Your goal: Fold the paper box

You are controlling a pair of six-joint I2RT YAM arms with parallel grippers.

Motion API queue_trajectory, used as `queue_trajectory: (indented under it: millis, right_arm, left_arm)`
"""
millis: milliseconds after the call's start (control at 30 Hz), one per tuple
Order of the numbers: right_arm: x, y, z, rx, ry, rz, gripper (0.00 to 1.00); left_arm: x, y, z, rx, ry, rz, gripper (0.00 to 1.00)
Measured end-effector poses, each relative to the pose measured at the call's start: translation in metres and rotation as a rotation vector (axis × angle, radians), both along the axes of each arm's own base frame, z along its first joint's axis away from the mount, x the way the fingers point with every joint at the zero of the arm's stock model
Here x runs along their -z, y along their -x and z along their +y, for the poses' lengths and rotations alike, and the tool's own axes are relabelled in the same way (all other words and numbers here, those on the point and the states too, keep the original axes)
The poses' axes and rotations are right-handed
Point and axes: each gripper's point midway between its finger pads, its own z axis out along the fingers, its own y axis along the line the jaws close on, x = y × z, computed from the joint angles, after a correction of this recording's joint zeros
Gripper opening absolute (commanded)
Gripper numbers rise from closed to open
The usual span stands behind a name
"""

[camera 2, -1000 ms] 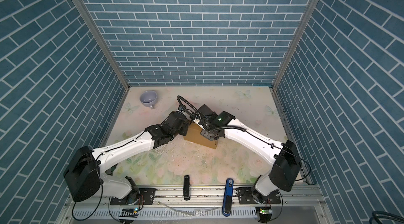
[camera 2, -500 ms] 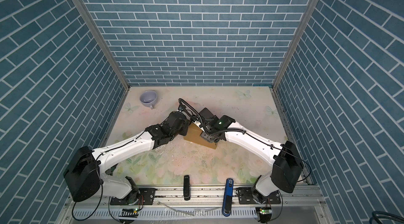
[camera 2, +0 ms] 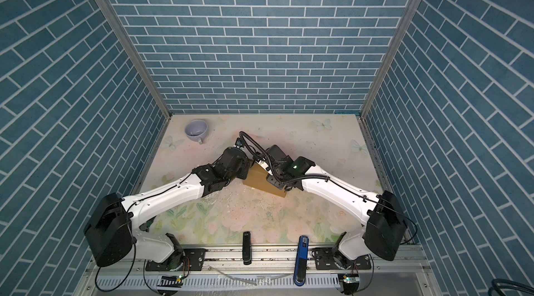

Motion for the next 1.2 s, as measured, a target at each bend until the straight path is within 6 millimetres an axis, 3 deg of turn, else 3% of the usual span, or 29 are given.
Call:
queue_trajectory:
  millis: [200,633,800,1100,1200]
  right_arm:
    - [0.001,0.001,0.001,0.010,-0.026,-0.011,0.48]
    - [-0.003,0.004,0.004,0.075,-0.099,0.006,0.61]
    - [-0.020,0.014,-0.002,0.118,-0.172,0.031,0.63]
    - [-0.072,0.034,-0.025,0.249,-0.398,0.039,0.63]
    - [-0.076,0.040,-0.034,0.307,-0.462,0.061,0.60]
  left_arm:
    - [0.000,0.000,0.000,-0.005,0.004,0.002,0.00]
    - [0.000,0.000,0.000,-0.005,0.009,0.004,0.00]
    - [0.000,0.000,0.000,-0.005,0.010,0.003,0.00]
    - [0.001,0.000,-0.001,-0.005,0.013,0.001,0.00]
    - [0.001,0.000,-0.001,-0.005,0.015,-0.002,0.00]
